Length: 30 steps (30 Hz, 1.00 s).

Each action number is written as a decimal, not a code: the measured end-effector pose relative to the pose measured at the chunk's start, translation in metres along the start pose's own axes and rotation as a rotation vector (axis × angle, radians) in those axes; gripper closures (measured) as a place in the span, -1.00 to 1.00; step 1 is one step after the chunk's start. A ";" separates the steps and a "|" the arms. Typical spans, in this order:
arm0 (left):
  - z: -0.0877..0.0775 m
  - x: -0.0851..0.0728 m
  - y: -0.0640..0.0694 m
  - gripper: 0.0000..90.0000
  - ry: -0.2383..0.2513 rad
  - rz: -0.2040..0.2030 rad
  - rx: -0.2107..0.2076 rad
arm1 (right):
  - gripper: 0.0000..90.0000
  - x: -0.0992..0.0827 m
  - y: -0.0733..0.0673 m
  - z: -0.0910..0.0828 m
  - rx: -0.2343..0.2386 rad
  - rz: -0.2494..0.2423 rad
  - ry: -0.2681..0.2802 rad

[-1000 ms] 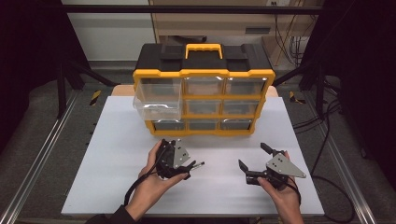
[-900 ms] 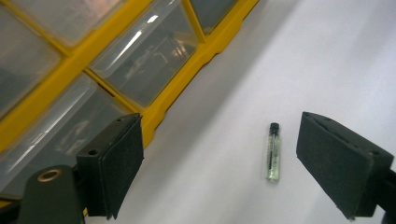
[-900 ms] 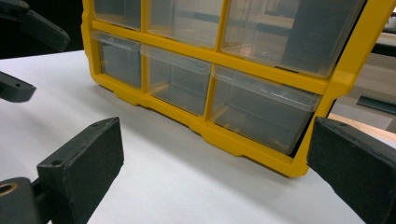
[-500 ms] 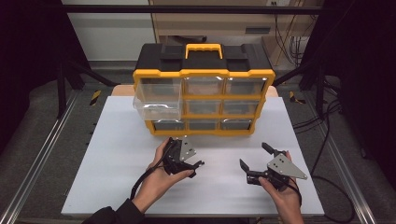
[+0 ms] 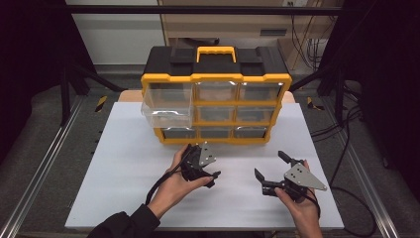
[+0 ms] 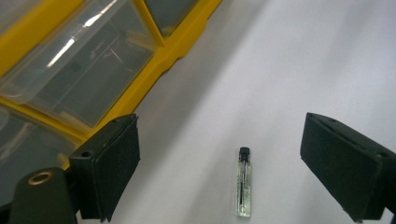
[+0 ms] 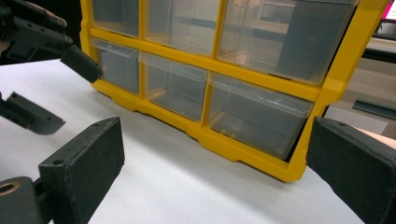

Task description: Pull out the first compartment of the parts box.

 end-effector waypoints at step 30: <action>0.015 -0.006 0.004 -0.76 -0.038 -0.008 -0.072 | -0.91 -0.003 0.002 0.001 0.004 0.012 -0.012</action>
Point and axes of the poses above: each handheld gripper's, and its own axes: z roughly forward along the jaws, x roughly out of its top, y roughly to its right, the point moved 9 cm from there along z, roughly forward along the jaws, and after that the axes turned 9 degrees about -z, right-handed, at the moved point
